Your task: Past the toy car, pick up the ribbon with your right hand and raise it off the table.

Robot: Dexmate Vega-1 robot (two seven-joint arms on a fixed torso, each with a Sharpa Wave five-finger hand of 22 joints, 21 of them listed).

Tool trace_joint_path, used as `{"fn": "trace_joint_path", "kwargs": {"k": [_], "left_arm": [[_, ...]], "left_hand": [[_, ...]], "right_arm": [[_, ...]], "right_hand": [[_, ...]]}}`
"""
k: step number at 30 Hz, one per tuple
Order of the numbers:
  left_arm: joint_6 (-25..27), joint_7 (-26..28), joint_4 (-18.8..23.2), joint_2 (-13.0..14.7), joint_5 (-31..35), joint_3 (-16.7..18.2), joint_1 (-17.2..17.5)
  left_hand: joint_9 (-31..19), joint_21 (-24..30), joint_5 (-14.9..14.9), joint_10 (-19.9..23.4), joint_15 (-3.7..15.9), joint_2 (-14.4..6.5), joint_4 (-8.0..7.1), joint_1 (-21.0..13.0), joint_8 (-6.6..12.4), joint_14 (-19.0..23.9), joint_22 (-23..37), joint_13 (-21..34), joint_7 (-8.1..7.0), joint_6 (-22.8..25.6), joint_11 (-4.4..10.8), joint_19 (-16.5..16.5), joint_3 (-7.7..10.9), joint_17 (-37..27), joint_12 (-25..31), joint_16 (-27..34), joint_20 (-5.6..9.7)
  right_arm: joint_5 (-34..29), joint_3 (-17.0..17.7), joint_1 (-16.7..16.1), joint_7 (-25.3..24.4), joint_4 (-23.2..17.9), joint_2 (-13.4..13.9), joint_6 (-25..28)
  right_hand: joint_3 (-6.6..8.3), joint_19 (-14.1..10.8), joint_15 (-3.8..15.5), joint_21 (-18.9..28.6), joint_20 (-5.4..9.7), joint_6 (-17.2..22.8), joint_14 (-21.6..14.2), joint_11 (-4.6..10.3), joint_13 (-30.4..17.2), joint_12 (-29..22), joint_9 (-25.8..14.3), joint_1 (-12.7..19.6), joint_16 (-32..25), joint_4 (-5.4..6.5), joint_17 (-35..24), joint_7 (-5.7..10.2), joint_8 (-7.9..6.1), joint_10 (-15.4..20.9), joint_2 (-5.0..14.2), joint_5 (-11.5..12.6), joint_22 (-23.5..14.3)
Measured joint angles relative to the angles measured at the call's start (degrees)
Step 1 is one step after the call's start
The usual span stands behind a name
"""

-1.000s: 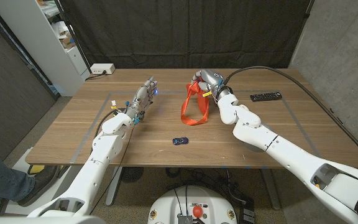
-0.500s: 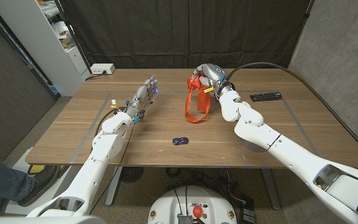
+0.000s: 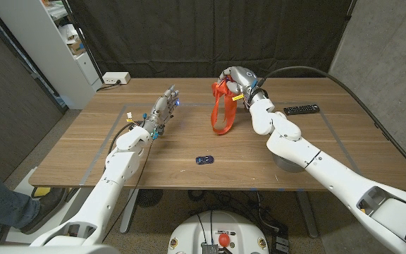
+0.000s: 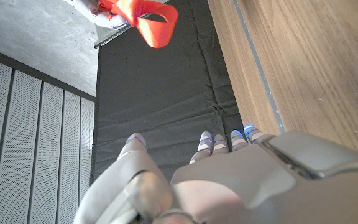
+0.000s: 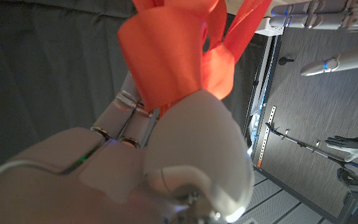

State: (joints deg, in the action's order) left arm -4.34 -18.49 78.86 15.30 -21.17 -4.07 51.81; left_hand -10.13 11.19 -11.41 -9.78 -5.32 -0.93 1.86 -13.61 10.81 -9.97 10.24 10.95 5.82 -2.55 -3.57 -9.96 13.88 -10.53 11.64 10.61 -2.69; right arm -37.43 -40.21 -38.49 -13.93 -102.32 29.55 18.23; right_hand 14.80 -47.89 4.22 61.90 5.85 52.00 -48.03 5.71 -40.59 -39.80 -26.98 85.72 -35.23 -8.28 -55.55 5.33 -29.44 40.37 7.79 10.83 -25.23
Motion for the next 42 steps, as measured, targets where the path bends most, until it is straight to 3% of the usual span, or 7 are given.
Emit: {"fn": "trace_joint_path", "kwargs": {"k": [42], "left_arm": [[0.4,0.2,0.8,0.1,0.2,-0.2,0.5]], "left_hand": [[0.0,0.0,0.0,0.0,0.00,-0.2,0.20,0.2,0.00,0.0,0.0,0.0,0.31,0.3,0.00,0.0,-0.07,0.0,0.0,0.0,0.00]], "right_arm": [[-0.2,2.6,-0.4,-1.6,-2.4,-0.7,-1.5]], "right_hand": [[0.73,0.0,-0.10,2.8,-0.01,0.0,-0.3,-0.28,-0.7,0.9,-0.3,-1.1,0.4,0.23,-1.6,0.00,0.43,0.7,-0.07,-0.1,1.1]]}}
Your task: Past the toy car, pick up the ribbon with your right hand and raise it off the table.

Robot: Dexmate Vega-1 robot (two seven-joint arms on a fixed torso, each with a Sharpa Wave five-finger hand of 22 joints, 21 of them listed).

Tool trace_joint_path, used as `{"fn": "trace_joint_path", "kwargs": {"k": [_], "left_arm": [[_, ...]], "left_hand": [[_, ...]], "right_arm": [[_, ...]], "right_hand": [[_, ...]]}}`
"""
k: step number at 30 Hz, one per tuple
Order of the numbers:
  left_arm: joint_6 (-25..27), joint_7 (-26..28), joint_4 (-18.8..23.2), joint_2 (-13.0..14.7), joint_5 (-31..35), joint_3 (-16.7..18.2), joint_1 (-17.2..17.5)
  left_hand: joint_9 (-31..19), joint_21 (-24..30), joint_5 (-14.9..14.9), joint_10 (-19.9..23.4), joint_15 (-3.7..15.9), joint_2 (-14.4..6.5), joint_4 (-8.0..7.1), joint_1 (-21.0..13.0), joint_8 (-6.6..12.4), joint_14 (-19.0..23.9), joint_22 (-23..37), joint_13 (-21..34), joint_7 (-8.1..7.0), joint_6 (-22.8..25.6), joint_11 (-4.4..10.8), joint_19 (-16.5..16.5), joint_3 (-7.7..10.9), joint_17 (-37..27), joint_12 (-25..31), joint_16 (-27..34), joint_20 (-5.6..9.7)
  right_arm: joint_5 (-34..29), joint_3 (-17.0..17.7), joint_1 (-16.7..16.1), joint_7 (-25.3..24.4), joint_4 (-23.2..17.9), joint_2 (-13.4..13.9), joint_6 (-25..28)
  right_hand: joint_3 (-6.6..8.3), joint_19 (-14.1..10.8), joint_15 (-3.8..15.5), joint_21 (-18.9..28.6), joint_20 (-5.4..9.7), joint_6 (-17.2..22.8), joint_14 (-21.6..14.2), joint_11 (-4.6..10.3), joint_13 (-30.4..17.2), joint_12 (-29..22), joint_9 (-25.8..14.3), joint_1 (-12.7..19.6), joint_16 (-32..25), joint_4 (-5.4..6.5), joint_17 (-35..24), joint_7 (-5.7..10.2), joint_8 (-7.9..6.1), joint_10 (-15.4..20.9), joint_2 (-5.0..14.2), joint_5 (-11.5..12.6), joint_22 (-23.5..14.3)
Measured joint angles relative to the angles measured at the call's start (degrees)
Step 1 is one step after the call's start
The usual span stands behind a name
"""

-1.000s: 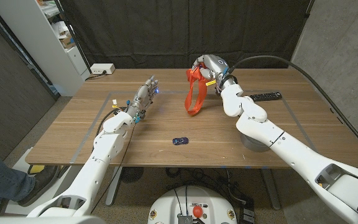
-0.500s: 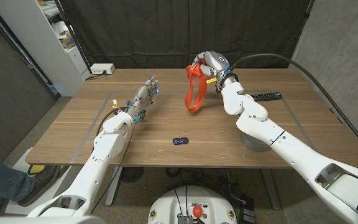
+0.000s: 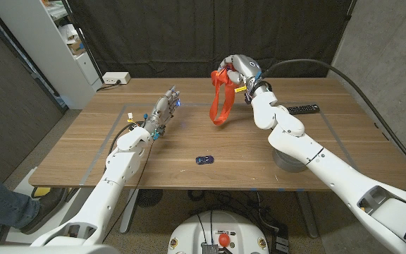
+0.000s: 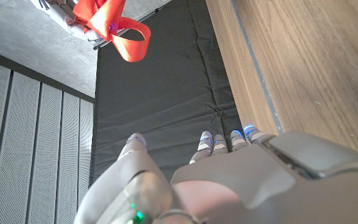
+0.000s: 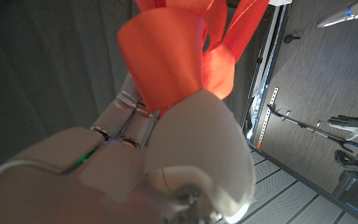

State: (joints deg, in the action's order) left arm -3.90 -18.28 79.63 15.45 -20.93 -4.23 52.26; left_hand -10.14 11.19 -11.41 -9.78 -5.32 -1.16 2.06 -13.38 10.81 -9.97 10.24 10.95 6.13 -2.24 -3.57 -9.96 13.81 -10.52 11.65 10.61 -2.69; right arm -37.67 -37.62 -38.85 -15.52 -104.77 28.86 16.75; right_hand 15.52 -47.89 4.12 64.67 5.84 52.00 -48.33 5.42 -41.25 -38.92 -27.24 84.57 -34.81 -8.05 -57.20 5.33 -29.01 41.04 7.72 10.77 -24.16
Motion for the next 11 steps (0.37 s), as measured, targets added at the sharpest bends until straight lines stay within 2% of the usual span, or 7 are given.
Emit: {"fn": "trace_joint_path", "kwargs": {"k": [11], "left_arm": [[0.4,0.2,0.9,0.2,0.0,0.1,0.6]], "left_hand": [[0.0,0.0,0.0,0.0,0.00,0.0,0.00,0.0,0.00,0.0,0.0,0.0,0.00,0.0,0.00,0.0,0.00,0.0,0.0,0.0,0.00]], "right_arm": [[0.0,0.1,0.0,0.1,-0.3,-0.3,0.1]], "right_hand": [[0.24,0.0,0.00,0.8,0.00,0.0,0.0,-0.13,-0.1,0.6,0.0,-0.1,0.3,-0.24,-0.5,0.00,0.21,0.1,0.05,0.0,0.3]]}}
